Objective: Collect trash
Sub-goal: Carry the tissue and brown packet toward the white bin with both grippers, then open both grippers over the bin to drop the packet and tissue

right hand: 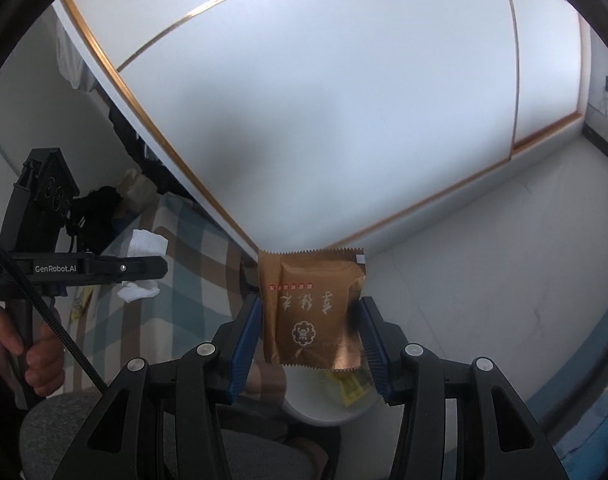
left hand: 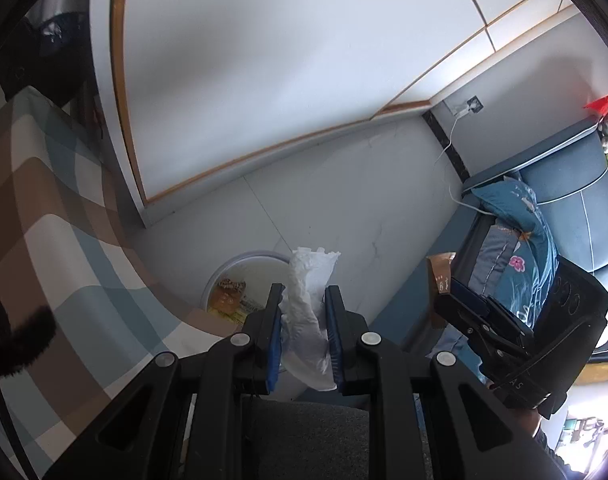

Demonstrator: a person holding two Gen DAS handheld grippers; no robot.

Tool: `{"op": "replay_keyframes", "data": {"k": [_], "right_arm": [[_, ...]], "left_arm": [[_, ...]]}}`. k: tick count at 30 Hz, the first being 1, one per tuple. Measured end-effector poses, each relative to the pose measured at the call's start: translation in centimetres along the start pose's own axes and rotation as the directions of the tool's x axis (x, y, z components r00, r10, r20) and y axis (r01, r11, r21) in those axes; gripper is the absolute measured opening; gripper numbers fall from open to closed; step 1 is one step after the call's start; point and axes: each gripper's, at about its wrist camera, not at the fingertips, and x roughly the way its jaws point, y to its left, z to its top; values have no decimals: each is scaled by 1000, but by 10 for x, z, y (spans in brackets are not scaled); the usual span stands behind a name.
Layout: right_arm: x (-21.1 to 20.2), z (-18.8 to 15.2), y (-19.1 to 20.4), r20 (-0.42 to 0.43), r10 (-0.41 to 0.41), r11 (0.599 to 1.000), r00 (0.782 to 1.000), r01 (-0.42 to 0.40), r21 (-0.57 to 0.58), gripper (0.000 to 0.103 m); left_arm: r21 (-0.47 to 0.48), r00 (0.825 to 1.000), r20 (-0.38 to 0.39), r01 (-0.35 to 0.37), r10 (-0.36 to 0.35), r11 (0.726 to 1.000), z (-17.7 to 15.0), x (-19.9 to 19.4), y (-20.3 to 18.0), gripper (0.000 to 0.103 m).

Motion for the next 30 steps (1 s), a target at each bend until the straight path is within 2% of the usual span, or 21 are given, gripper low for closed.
{"op": "replay_keyframes", "data": {"k": [5,11,16,24,26,28,30], "right_arm": [[44,-14,-15,-78,21,999,997,-17,48,49],[82,-37,-21,-165,42,999,985,-36,40,49],[118,-56,-23,-284,82,995,955,-62,80,49],[147,-75,-20,-373,107,994,922,-89,65,50],[154,-79,-22,-388,112,993,915,-88,79,53],[162,-82,-24,-408,108,993,907,-79,88,59],[169,-86,-25,-428,111,993,897,-79,92,61]], "left_arm": [[3,997,-75,-1,1,1000,8,29,3,15],[-22,990,-141,13,-16,1000,18,53,3,15],[-30,985,-172,10,-15,999,23,67,8,15],[-37,979,-201,29,-36,999,25,77,7,15],[-40,978,-205,24,-32,999,25,79,8,15],[-42,977,-212,26,-34,999,25,82,9,15],[-41,975,-219,22,-31,999,24,85,8,15]]}}
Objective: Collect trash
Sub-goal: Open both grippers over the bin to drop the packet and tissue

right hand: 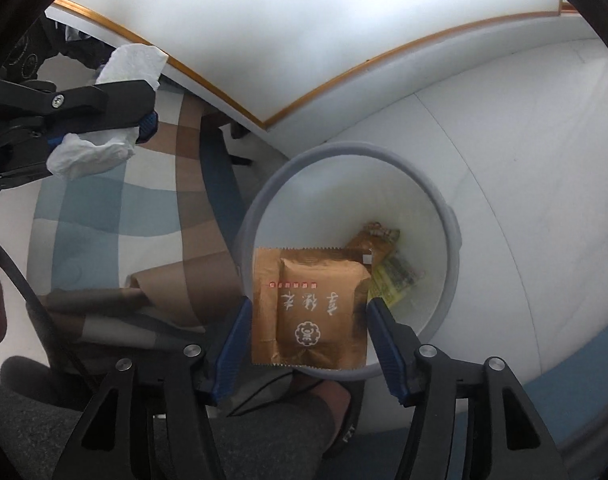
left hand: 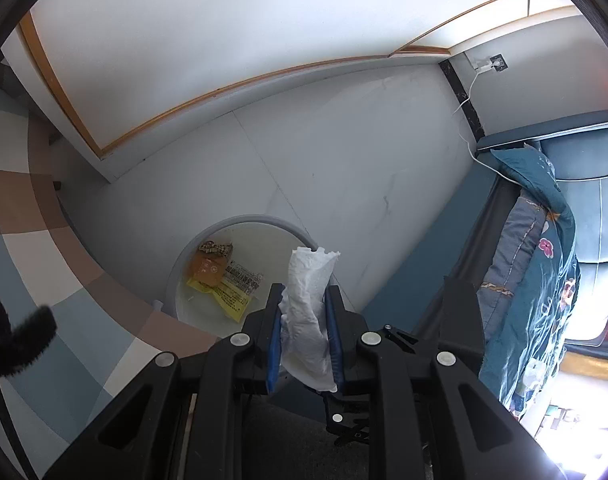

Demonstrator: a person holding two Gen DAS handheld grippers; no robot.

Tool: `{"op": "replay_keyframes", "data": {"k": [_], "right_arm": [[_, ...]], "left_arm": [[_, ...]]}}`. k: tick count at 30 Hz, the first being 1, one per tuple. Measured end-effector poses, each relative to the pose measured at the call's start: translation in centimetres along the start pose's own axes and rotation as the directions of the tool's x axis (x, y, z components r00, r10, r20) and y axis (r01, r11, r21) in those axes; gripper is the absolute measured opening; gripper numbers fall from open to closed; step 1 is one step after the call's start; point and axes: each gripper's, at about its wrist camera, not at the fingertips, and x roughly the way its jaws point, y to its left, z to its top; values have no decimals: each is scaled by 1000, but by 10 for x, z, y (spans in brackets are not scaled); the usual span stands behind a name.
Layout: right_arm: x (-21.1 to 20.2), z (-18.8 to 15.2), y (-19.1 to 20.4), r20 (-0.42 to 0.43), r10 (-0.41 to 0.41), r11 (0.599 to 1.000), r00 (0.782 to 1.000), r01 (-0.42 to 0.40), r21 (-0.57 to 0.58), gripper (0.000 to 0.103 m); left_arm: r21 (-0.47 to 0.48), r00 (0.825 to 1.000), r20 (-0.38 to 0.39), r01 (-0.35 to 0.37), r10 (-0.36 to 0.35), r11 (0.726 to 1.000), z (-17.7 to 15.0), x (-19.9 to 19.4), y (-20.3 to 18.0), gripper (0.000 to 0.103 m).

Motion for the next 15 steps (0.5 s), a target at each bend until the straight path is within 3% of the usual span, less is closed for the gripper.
{"op": "replay_keyframes", "data": {"k": [5,15], "right_arm": [[10,-4,2,-43,11,1000,999,-12,-14,72],[-18,-15,-19,11,-21,999,1000,20,38,76]], "left_arm": [[2,1000,-17,-3,3,1000,2,5,-3,15],[4,998,-60,-34,34,999,-1,16,-3,15]]}}
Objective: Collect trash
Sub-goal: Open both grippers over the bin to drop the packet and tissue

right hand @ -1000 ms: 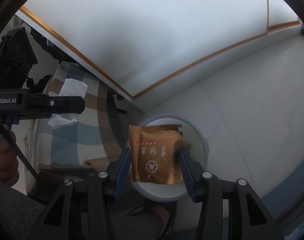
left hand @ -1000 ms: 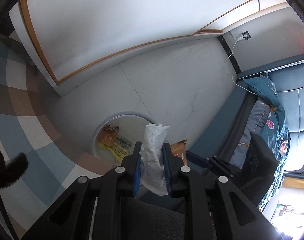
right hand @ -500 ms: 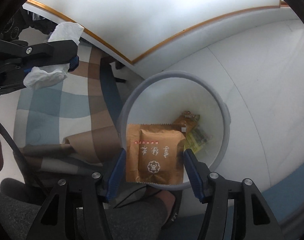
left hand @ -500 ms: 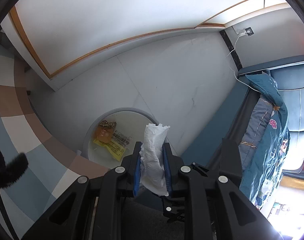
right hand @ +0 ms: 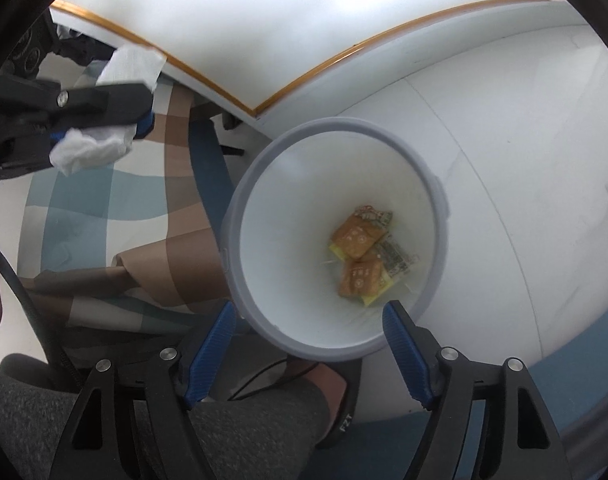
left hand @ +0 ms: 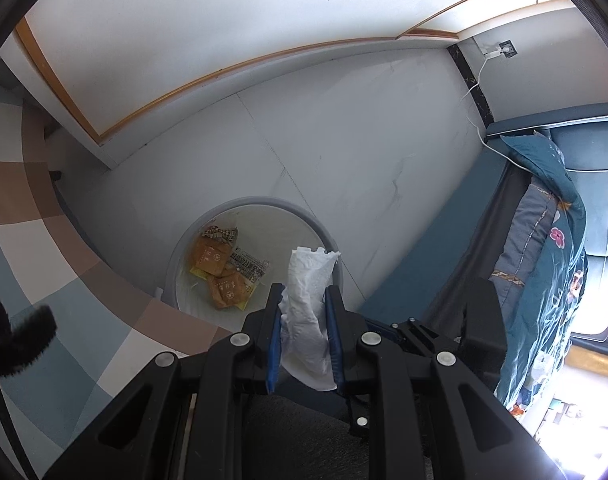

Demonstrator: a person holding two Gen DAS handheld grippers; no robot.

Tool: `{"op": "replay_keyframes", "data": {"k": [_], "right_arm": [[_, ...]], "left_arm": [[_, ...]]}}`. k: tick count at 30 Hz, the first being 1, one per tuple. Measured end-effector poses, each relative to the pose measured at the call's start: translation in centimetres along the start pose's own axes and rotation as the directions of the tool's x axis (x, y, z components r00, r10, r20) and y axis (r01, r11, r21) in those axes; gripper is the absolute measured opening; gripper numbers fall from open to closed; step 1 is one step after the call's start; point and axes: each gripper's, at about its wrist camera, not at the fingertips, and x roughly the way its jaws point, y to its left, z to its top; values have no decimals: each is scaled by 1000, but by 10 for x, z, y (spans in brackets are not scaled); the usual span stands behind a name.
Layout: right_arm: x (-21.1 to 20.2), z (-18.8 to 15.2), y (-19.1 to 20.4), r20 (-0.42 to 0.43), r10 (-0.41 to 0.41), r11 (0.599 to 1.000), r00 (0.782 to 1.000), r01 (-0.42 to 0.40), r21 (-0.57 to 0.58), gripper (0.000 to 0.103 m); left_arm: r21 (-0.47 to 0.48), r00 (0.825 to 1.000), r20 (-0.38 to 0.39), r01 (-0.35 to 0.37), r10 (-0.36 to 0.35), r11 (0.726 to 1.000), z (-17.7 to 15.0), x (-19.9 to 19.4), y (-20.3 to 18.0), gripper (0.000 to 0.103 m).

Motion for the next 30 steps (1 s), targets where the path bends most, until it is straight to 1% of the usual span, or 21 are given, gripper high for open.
{"op": "replay_keyframes", "data": {"k": [3,6,9,12,17,20,22,23,24,25,26,27,28,30], "right_arm": [[-13,-1,-11,47,-35,998,998,33,46,77],[-25,-2,-22,97,-66,993,993,55,108,80],[-35,-2,-30,130,-65,987,989,45,152,80],[-42,-1,-31,158,-68,986,985,42,162,80],[-49,2,-32,197,-70,982,978,32,188,81],[-52,4,-33,211,-65,979,975,22,202,81],[-53,5,-32,213,-69,980,975,26,199,81],[-53,5,-32,214,-71,980,974,28,197,81],[-53,5,-32,216,-72,980,974,29,196,81],[-53,5,-32,218,-72,980,973,28,197,81],[-54,5,-32,219,-72,980,973,27,199,81],[-53,5,-32,220,-70,979,973,25,202,82],[-54,4,-34,219,-68,979,973,23,204,82],[-51,3,-36,211,-62,976,976,15,217,82]], "left_arm": [[-3,999,-25,-21,21,1000,-1,6,1,15],[19,997,-56,-47,48,999,-2,14,-4,15],[23,996,-67,-57,58,998,0,16,-5,15],[22,994,-89,-59,60,998,0,18,-6,16],[41,988,-125,-83,87,996,1,25,-9,16],[46,984,-149,-90,96,995,2,29,-10,19],[50,982,-157,-96,103,994,1,31,-11,28],[54,982,-158,-92,99,994,2,31,-12,29],[56,982,-158,-93,101,994,1,31,-13,35],[57,981,-159,-102,110,993,1,31,-12,45],[56,979,-159,-119,127,991,2,31,-11,51],[53,977,-156,-135,142,989,1,31,-11,62],[47,977,-146,-153,158,987,1,30,-9,66],[38,980,-130,-144,148,989,0,26,-6,67]]}}
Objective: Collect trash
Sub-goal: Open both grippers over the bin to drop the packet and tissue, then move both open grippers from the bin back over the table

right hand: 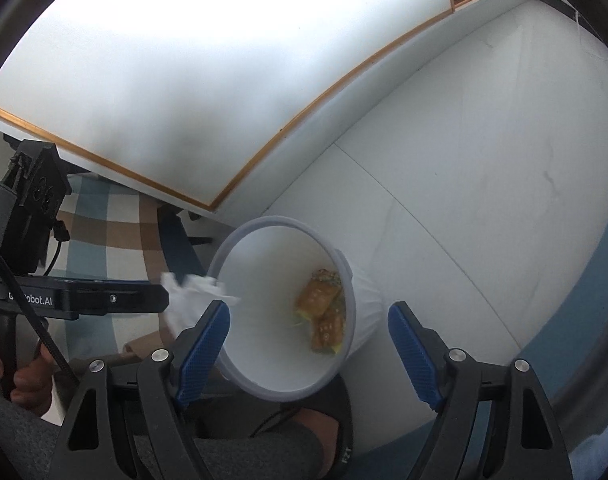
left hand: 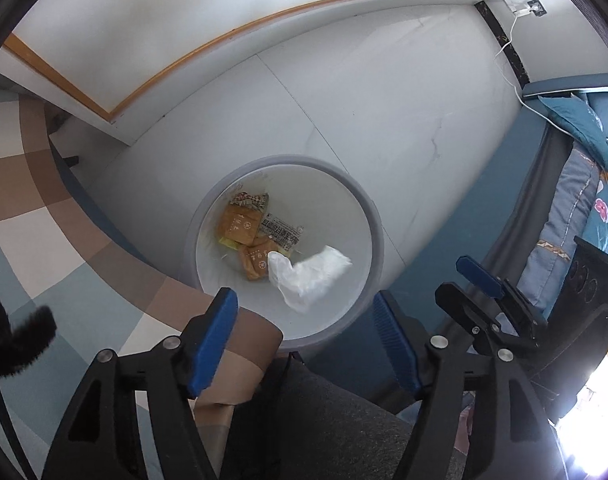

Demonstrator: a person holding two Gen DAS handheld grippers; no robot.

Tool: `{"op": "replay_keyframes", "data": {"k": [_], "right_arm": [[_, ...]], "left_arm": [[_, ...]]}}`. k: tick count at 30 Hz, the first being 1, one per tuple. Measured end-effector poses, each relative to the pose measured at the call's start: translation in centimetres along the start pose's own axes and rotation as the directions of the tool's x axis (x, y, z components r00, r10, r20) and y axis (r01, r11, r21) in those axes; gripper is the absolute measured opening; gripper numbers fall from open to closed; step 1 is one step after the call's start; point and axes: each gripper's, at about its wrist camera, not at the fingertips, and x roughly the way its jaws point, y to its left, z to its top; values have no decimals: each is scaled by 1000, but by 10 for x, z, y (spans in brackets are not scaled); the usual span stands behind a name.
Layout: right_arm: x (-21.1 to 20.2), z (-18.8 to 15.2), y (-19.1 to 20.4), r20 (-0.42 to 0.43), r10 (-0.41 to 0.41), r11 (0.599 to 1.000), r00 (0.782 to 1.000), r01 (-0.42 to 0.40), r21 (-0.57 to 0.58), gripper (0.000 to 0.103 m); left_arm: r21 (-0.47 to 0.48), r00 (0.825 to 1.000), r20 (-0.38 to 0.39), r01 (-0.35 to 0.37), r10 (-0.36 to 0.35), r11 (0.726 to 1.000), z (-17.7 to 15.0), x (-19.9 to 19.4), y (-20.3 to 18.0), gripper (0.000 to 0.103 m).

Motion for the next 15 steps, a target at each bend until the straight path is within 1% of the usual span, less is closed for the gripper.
{"op": "replay_keyframes", "data": {"k": [2,4,8,12,15], "right_arm": [[0,-1,-1,-3,1,1000,1000,-1,3,82],[1,-2,-1,-4,5,1000,1000,-5,2,82],[-1,-3,2,-3,18,1000,1000,-18,-1,82],[-5,-3,6,-1,35,999,999,-35,-11,86],[-10,-2,10,7,51,999,999,-51,-18,89]], "left_arm": [[-8,1000,8,3,-3,1000,-1,-3,1,71],[-15,1000,25,-13,13,1000,-2,-6,3,74],[-36,997,77,-27,30,999,-6,-17,4,74],[-50,992,120,-19,25,999,-14,-26,5,74],[-46,986,159,-34,41,998,-18,-34,2,74]]}}
